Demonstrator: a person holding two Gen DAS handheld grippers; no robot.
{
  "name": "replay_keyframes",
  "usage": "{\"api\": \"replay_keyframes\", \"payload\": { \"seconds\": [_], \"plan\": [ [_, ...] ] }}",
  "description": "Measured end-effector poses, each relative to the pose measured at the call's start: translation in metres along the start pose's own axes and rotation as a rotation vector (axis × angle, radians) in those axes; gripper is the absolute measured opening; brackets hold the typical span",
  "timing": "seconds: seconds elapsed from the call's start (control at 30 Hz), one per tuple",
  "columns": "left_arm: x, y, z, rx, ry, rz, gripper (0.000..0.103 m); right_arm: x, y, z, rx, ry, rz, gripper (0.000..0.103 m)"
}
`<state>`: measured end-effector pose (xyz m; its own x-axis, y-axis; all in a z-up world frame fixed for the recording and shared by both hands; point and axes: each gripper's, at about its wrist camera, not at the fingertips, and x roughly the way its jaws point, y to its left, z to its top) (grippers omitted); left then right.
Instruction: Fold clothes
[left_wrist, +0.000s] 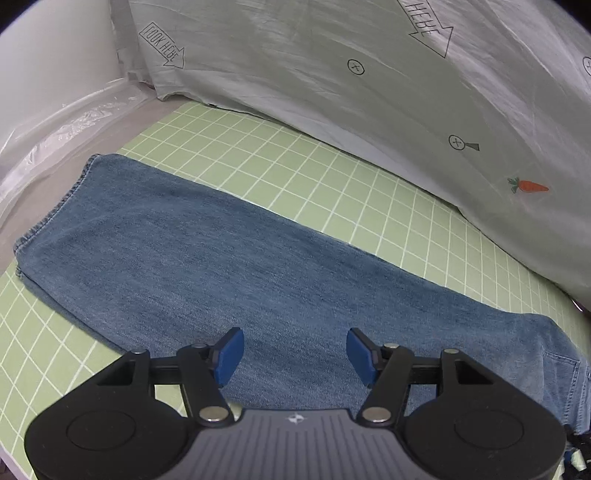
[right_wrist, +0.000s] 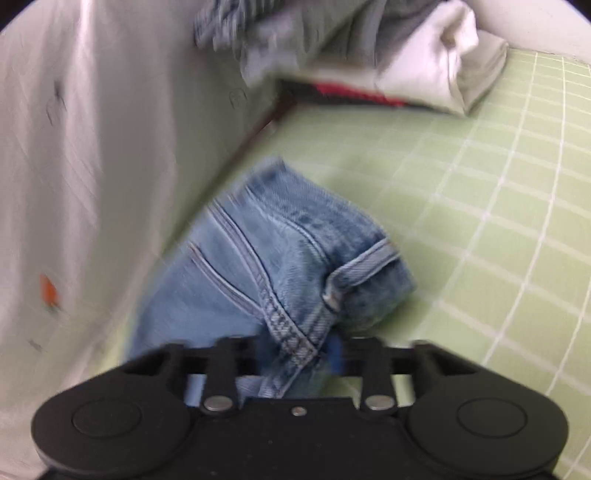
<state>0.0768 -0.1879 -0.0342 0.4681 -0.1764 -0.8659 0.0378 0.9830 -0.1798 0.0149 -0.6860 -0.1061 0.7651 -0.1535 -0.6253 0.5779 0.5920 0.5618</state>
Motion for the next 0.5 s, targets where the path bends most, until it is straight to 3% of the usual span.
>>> {"api": "replay_keyframes", "payload": {
  "seconds": [0.1, 0.13, 0.2, 0.3, 0.37, 0.43, 0.5],
  "plan": [
    [-0.002, 0.016, -0.001, -0.037, -0.002, 0.026, 0.062, -0.032, 0.013, 0.021, -0.128, -0.112, 0.047, 0.022],
    [-0.004, 0.022, -0.001, -0.056, -0.009, 0.037, 0.062, -0.036, 0.017, 0.023, -0.199, -0.135, 0.020, 0.022],
    [-0.008, 0.035, 0.002, -0.096, -0.020, 0.056, 0.062, -0.028, 0.017, 0.018, -0.320, -0.121, -0.092, 0.022],
    [-0.011, 0.060, 0.006, -0.171, -0.025, 0.079, 0.062, 0.004, 0.002, 0.003, -0.384, 0.031, -0.310, 0.030],
    [-0.013, 0.076, 0.008, -0.212, -0.025, 0.097, 0.064, -0.002, 0.003, -0.004, -0.388, 0.027, -0.335, 0.041],
    [-0.013, 0.084, 0.010, -0.205, -0.022, 0.117, 0.070, -0.013, 0.017, -0.009, -0.446, 0.003, -0.330, 0.093],
    [-0.012, 0.090, 0.011, -0.190, -0.018, 0.136, 0.071, -0.017, 0.034, -0.016, -0.523, -0.026, -0.322, 0.098]
  ]
}}
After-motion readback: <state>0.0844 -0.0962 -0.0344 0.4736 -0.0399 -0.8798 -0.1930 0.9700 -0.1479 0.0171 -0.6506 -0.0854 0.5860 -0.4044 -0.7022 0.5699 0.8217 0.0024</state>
